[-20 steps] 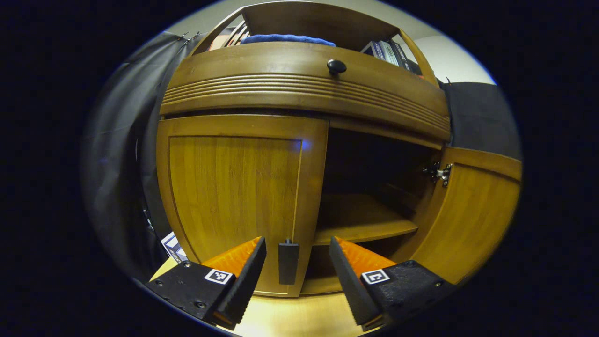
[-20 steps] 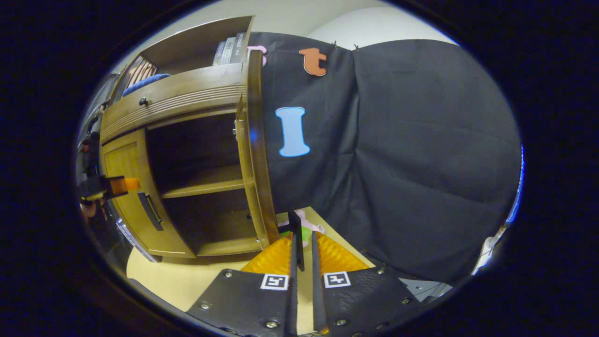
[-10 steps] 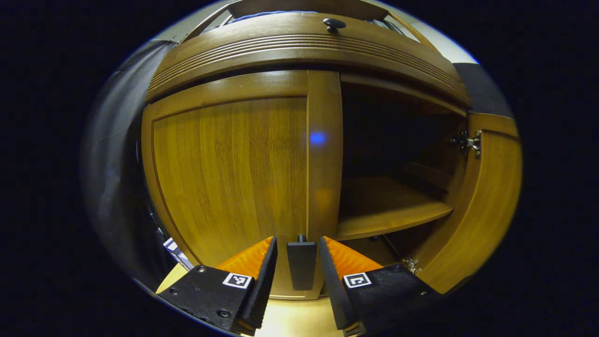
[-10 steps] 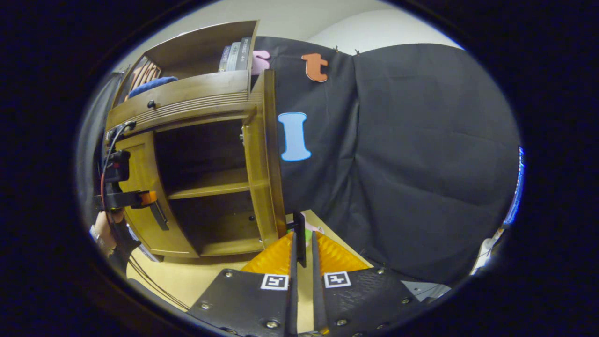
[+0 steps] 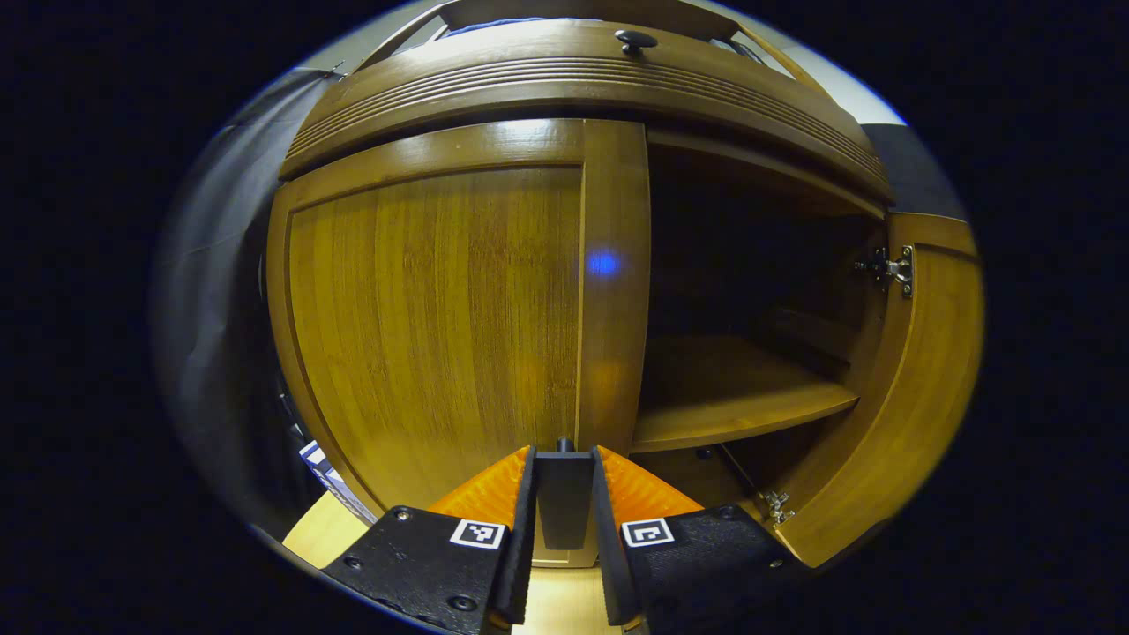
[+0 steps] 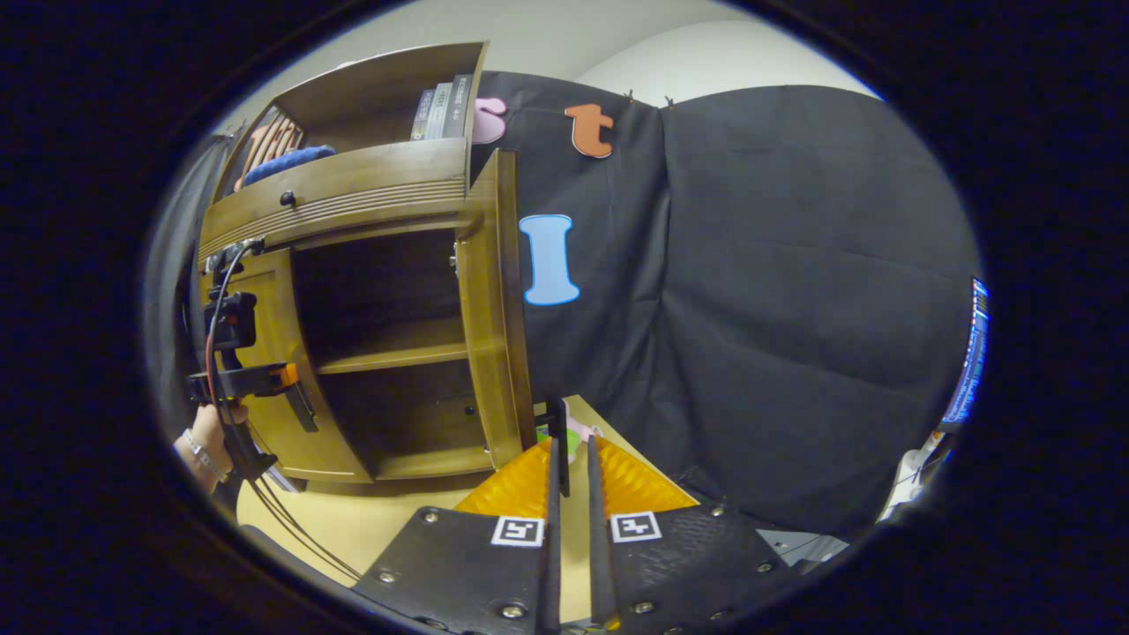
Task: Open the right door of the double-door shoe cabinet with the right hand, and open the left door with the left hand.
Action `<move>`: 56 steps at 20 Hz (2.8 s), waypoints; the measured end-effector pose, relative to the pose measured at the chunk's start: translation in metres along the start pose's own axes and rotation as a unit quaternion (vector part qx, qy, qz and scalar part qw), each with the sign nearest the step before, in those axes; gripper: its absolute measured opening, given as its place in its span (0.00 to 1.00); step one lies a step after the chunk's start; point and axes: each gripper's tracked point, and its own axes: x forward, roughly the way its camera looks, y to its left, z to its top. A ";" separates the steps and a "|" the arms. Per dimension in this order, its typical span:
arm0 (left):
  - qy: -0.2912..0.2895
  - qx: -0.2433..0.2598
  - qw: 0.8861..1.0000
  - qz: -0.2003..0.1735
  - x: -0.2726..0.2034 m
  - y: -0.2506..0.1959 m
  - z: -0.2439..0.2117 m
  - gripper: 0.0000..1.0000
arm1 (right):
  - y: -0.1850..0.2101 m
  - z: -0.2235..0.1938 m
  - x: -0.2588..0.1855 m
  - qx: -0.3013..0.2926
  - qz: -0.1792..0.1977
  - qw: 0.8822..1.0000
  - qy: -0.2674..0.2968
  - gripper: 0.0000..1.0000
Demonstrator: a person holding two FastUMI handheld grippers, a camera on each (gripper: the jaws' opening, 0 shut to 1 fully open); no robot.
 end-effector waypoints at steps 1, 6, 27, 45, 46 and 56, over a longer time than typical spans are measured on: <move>-0.001 -0.002 1.000 0.001 -0.001 0.001 0.000 0.34 | 0.001 0.000 -0.001 0.000 0.003 1.000 -0.001 0.14; -0.015 -0.007 1.000 0.007 -0.021 0.006 -0.002 0.33 | 0.022 0.009 -0.006 -0.014 0.041 0.999 -0.007 0.13; -0.018 -0.059 0.998 0.005 -0.129 0.056 -0.022 0.31 | 0.138 0.011 -0.007 -0.062 0.248 0.967 -0.004 0.13; -0.012 -0.088 0.993 0.080 -0.185 0.120 -0.032 0.31 | 0.207 -0.015 0.004 -0.074 0.359 0.930 0.031 0.13; -0.011 -0.086 0.993 0.081 -0.187 0.124 -0.032 0.31 | 0.208 -0.016 0.006 -0.074 0.360 0.930 0.032 0.13; -0.024 -0.053 0.989 0.134 -0.216 0.188 -0.033 0.14 | 0.222 -0.022 0.007 -0.072 0.375 0.923 0.038 0.13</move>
